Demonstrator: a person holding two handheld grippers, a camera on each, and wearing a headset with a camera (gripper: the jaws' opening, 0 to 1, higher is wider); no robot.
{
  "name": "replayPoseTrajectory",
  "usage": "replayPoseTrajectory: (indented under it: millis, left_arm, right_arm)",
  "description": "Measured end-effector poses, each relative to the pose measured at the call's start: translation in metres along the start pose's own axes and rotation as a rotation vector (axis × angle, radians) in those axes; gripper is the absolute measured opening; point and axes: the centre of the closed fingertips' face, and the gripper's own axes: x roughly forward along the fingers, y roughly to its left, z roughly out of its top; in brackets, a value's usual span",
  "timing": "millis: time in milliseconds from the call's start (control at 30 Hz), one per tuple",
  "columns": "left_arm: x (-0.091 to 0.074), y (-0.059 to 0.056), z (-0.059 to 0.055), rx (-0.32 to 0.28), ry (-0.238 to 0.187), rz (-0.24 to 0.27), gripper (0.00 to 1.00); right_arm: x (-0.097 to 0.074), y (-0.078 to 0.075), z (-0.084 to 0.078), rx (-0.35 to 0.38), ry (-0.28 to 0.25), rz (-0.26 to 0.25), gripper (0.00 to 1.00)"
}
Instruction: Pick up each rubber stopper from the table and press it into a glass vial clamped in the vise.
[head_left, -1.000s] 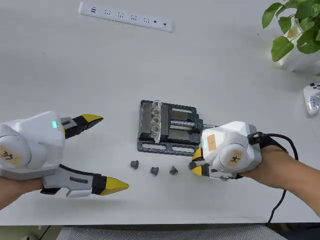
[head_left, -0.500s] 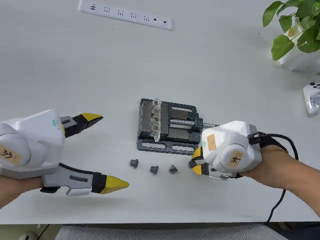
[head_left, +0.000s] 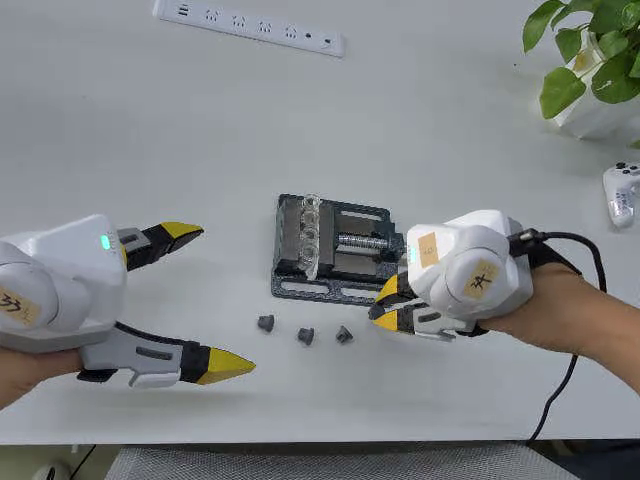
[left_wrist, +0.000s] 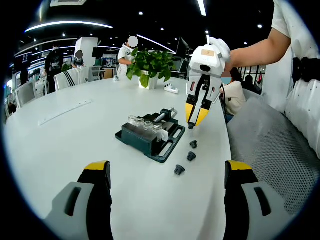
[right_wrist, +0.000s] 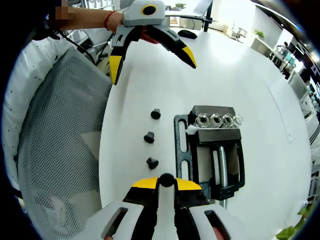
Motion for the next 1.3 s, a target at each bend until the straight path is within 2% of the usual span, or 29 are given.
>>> replayPoseTrajectory:
  millis: [167,267,500,633,867,1100,1300]
  left_arm:
    - [0.0,0.001,0.0,0.003,-0.004,0.003,0.94]
    - [-0.001,0.001,0.0,0.005,-0.006,0.003,0.94]
    - [0.0,0.001,0.0,0.005,-0.016,0.004,0.95]
    - [0.0,0.0,0.003,0.0,-0.033,0.006,0.95]
    - [-0.001,0.002,0.008,-0.02,-0.075,0.013,0.96]
    - [-0.005,0.0,0.012,-0.023,-0.1,0.016,0.96]
    - [-0.007,-0.003,0.016,-0.017,-0.113,0.016,0.96]
  right_arm:
    - [-0.014,-0.013,0.023,0.023,-0.051,-0.003,0.07]
    - [-0.019,-0.024,0.032,0.022,-0.061,-0.012,0.07]
    - [-0.034,-0.056,0.062,0.031,-0.1,-0.047,0.07]
    - [-0.036,-0.077,0.077,0.056,-0.124,-0.061,0.07]
    - [-0.026,-0.1,0.087,0.07,-0.12,-0.073,0.07]
    - [-0.015,-0.108,0.091,0.089,-0.111,-0.059,0.07]
    - [-0.007,-0.108,0.09,0.082,-0.086,-0.046,0.07]
